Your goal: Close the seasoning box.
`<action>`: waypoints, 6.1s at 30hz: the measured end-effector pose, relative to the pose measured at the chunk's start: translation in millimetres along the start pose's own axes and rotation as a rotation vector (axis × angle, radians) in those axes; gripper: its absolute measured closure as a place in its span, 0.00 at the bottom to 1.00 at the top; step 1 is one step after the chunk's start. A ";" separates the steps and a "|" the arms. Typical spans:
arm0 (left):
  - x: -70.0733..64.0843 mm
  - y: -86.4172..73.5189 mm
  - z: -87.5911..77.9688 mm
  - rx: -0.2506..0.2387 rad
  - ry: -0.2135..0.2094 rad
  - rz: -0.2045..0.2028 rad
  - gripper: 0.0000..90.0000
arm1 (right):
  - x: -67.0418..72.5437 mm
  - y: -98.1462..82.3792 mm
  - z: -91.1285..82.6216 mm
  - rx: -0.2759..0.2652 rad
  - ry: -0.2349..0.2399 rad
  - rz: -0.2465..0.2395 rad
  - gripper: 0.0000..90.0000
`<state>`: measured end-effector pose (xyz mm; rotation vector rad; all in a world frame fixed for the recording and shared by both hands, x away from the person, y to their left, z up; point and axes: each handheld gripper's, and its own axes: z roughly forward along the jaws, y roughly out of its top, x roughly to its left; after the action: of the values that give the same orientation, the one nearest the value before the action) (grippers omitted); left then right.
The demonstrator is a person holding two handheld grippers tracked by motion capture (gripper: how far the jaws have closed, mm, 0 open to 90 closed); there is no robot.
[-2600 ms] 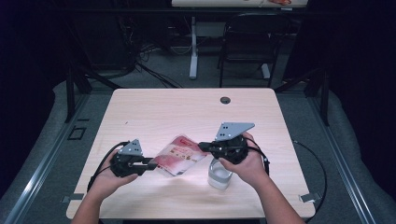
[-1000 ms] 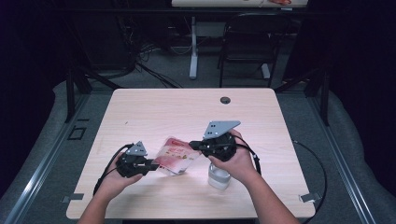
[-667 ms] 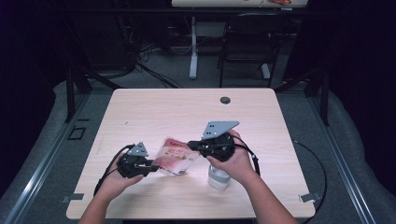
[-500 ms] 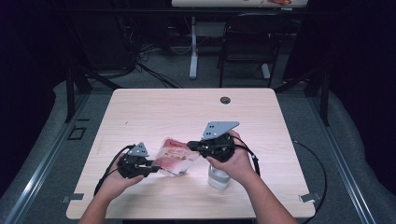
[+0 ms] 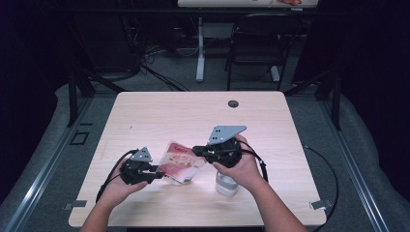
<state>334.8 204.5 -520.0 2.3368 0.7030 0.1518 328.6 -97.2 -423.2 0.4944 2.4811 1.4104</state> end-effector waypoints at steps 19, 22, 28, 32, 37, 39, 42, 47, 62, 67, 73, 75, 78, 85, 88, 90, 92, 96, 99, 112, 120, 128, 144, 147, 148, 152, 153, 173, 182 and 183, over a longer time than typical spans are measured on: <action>0.4 -1.8 -10.7 -0.043 -0.022 -0.002 0.77 | 4.6 3.4 3.9 -0.009 0.020 0.003 0.94; -1.1 -1.3 -12.6 -0.031 -0.029 0.010 0.76 | 5.0 4.3 5.2 -0.014 0.024 0.006 0.92; -1.9 -1.2 -15.9 -0.044 -0.029 0.016 0.73 | 5.7 5.8 7.2 -0.022 0.035 0.017 0.86; -1.4 -1.5 -18.3 -0.049 -0.037 0.006 0.69 | 5.8 6.1 7.9 -0.028 0.036 0.022 0.80; -1.7 -2.0 -20.1 -0.046 -0.030 0.011 0.67 | 6.6 7.1 8.7 -0.050 0.044 0.040 0.73; -1.4 -2.5 -20.3 -0.048 -0.033 0.011 0.67 | 7.3 7.8 8.7 -0.055 0.044 0.041 0.72; -1.4 -2.9 -21.0 -0.057 -0.028 0.005 0.65 | 7.9 9.1 8.0 -0.068 0.052 0.048 0.70; 0.2 -4.4 -23.4 -0.069 -0.020 -0.002 0.61 | 8.8 10.6 6.7 -0.080 0.054 0.053 0.69; 6.7 -13.0 -28.5 -0.077 0.017 -0.026 0.56 | 12.2 11.8 -0.8 -0.109 0.060 0.059 0.64; 8.2 -14.9 -31.7 -0.088 0.027 -0.040 0.56 | 9.1 8.9 -5.8 -0.125 0.049 0.073 0.64; 10.1 -18.4 -36.2 -0.098 0.033 -0.050 0.55 | 8.3 3.9 -12.6 -0.137 0.026 0.089 0.60; 10.3 -19.0 -37.0 -0.098 0.035 -0.052 0.55 | 8.5 1.9 -14.5 -0.138 0.011 0.095 0.60; 10.5 -20.3 -39.1 -0.094 0.048 -0.053 0.55 | 8.2 -0.6 -17.2 -0.120 -0.010 0.096 0.60; 13.0 -22.0 -43.4 -0.096 0.064 -0.058 0.55 | 4.3 -5.9 -23.7 -0.100 -0.022 0.121 0.62; 14.5 -23.1 -45.3 -0.102 0.068 -0.064 0.55 | 1.5 -9.2 -29.2 -0.101 -0.049 0.128 0.60; 15.1 -23.9 -46.0 -0.101 0.073 -0.068 0.55 | -0.4 -10.8 -32.6 -0.107 -0.056 0.133 0.60; 15.0 -23.9 -47.4 -0.105 0.071 -0.067 0.55 | -1.5 -11.9 -35.5 -0.109 -0.060 0.136 0.61; 15.2 -24.3 -49.1 -0.116 0.073 -0.070 0.55 | -3.7 -13.7 -41.5 -0.121 -0.089 0.138 0.61; 15.6 -25.0 -50.2 -0.118 0.075 -0.074 0.55 | -6.8 -15.8 -46.1 -0.124 -0.105 0.151 0.61; 17.2 -25.0 -53.6 -0.129 0.076 -0.083 0.55 | -14.8 -21.7 -58.7 -0.106 -0.164 0.168 0.61; 19.2 -27.1 -54.7 -0.133 0.083 -0.090 0.55 | -25.6 -28.0 -73.0 -0.115 -0.236 0.200 0.69; 19.9 -27.4 -57.6 -0.135 0.088 -0.090 0.55 | -34.3 -35.0 -84.4 -0.104 -0.292 0.225 0.77; 21.2 -29.2 -59.3 -0.135 0.099 -0.097 0.55 | -49.8 -49.3 -92.7 -0.081 -0.340 0.264 0.87; 21.3 -29.4 -59.2 -0.132 0.100 -0.098 0.55 | -50.8 -51.9 -91.7 -0.086 -0.336 0.273 0.89; 21.2 -29.5 -59.3 -0.131 0.101 -0.096 0.55 | -52.3 -54.3 -91.7 -0.075 -0.335 0.275 0.92; 21.2 -29.6 -59.4 -0.132 0.101 -0.096 0.55 | -53.9 -58.6 -90.5 -0.069 -0.339 0.281 0.96; 21.2 -29.9 -58.9 -0.134 0.103 -0.097 0.55 | -54.0 -59.5 -89.8 -0.072 -0.340 0.286 0.96; 21.8 -30.6 -58.5 -0.126 0.107 -0.096 0.55 | -59.3 -78.8 -82.2 -0.049 -0.339 0.325 1.00; 21.4 -30.3 -57.9 -0.125 0.106 -0.096 0.55 | -56.5 -84.5 -77.4 -0.038 -0.325 0.335 1.00; 21.4 -30.3 -57.8 -0.127 0.106 -0.098 0.55 | -56.3 -84.7 -77.4 -0.038 -0.325 0.334 1.00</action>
<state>322.7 268.1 -497.3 2.1814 0.8336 0.2709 336.8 -220.7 -454.9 1.0765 2.1779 1.3550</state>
